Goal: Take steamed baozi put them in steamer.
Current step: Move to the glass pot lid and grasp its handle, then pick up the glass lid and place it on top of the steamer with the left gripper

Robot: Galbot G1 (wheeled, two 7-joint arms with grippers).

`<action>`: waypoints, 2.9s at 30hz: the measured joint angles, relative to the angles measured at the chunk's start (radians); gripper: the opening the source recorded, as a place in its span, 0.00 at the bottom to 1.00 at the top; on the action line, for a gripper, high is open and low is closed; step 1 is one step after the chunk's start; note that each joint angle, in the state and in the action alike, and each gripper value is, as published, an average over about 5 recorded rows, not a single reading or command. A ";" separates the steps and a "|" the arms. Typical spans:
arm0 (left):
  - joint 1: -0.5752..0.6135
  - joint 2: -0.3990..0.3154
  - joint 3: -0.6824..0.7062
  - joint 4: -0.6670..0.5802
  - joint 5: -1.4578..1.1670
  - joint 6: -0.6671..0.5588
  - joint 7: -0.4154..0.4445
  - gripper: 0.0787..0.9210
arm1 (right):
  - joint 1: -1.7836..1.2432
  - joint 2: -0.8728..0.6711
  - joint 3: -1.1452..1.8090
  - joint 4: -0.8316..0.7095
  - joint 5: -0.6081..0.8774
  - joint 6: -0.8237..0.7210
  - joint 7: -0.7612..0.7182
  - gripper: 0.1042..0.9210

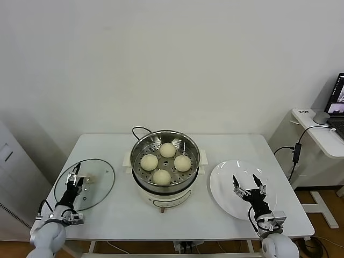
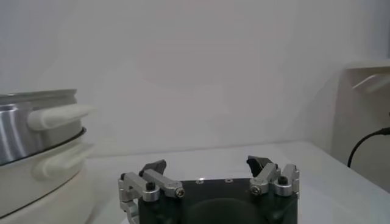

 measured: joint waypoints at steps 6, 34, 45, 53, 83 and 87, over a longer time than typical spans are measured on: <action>-0.022 -0.005 0.004 0.017 0.001 -0.012 -0.004 0.85 | -0.003 0.000 0.012 -0.007 0.000 0.002 -0.004 0.88; 0.064 0.084 0.003 -0.233 -0.175 0.003 0.102 0.03 | 0.002 -0.008 0.014 0.013 0.000 -0.004 -0.008 0.88; 0.079 0.195 0.062 -0.484 -0.321 0.163 0.263 0.03 | -0.002 -0.017 0.019 0.032 0.009 -0.008 -0.009 0.88; 0.048 0.260 0.175 -0.657 -0.354 0.336 0.377 0.03 | 0.003 -0.020 0.023 0.032 0.010 -0.008 -0.010 0.88; -0.203 0.110 0.704 -0.728 -0.157 0.752 0.544 0.03 | 0.013 -0.032 0.033 0.016 0.015 -0.013 -0.009 0.88; -0.219 0.081 0.738 -0.703 -0.136 0.757 0.545 0.03 | 0.016 -0.031 0.033 0.013 0.015 -0.013 -0.009 0.88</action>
